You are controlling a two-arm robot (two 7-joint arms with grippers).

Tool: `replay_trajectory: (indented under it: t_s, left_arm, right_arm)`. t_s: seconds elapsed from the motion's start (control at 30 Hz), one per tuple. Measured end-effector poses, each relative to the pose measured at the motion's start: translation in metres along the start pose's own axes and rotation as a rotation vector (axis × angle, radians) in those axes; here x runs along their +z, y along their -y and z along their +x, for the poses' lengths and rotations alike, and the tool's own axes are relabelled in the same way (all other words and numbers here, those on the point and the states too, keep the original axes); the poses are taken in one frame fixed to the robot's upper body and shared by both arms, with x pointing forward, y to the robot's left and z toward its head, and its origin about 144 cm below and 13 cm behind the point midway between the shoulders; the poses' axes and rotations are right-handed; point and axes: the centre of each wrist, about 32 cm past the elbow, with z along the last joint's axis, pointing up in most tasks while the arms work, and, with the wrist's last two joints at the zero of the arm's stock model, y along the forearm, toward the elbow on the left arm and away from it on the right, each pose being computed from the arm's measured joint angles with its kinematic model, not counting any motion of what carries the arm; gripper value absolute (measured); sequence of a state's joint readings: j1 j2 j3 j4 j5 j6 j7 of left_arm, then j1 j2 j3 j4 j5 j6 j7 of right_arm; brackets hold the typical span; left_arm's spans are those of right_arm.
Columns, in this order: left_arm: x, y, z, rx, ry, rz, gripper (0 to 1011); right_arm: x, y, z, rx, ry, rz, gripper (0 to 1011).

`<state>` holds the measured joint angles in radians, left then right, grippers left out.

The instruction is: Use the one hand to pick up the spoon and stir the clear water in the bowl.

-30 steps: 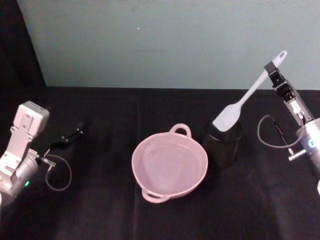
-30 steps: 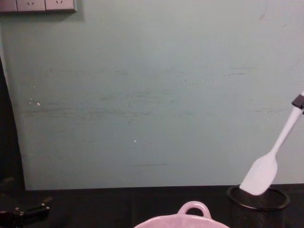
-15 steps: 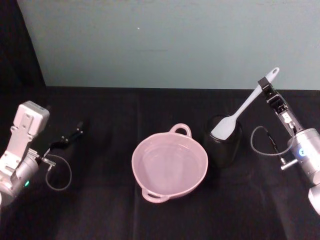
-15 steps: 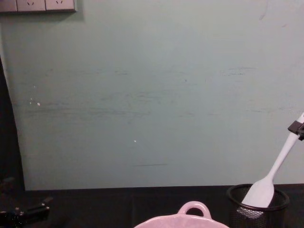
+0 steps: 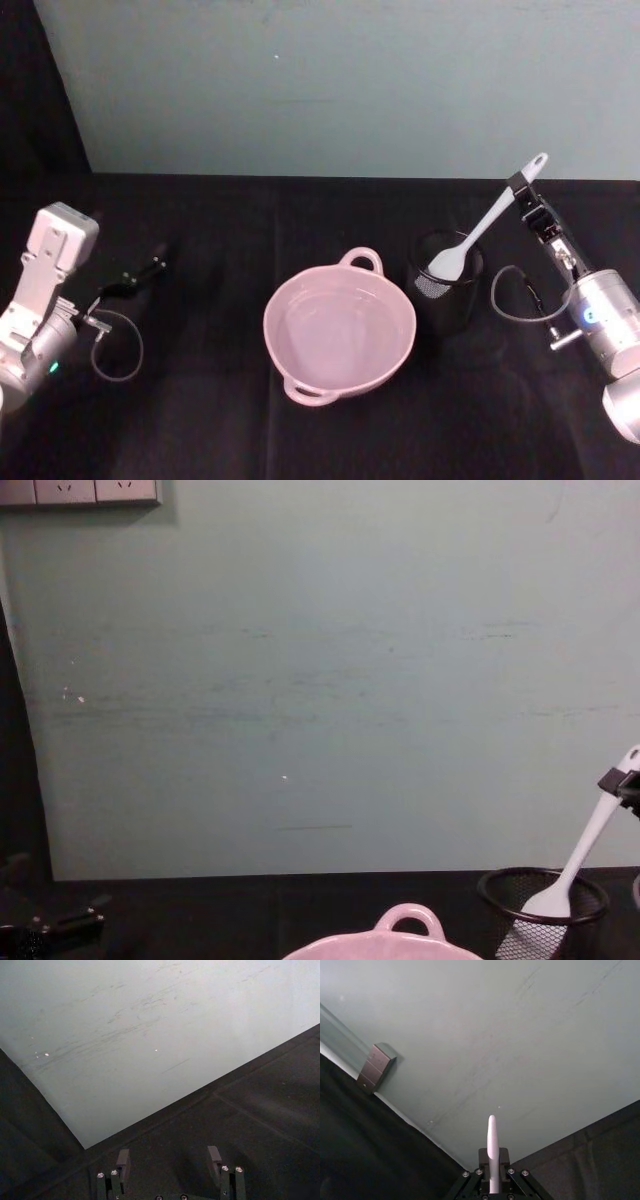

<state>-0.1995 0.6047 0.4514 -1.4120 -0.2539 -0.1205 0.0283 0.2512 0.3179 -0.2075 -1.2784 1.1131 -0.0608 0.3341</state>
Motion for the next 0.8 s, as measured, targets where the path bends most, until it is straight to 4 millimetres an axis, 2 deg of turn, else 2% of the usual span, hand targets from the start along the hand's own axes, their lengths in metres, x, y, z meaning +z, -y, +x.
replay_trajectory:
  t_s: [0.8]
  left_arm:
    - [0.000, 0.000, 0.000, 0.000, 0.000, 0.000, 1005]
  right_arm:
    - [-0.014, 0.002, 0.004, -0.011, 0.005, -0.025, 112]
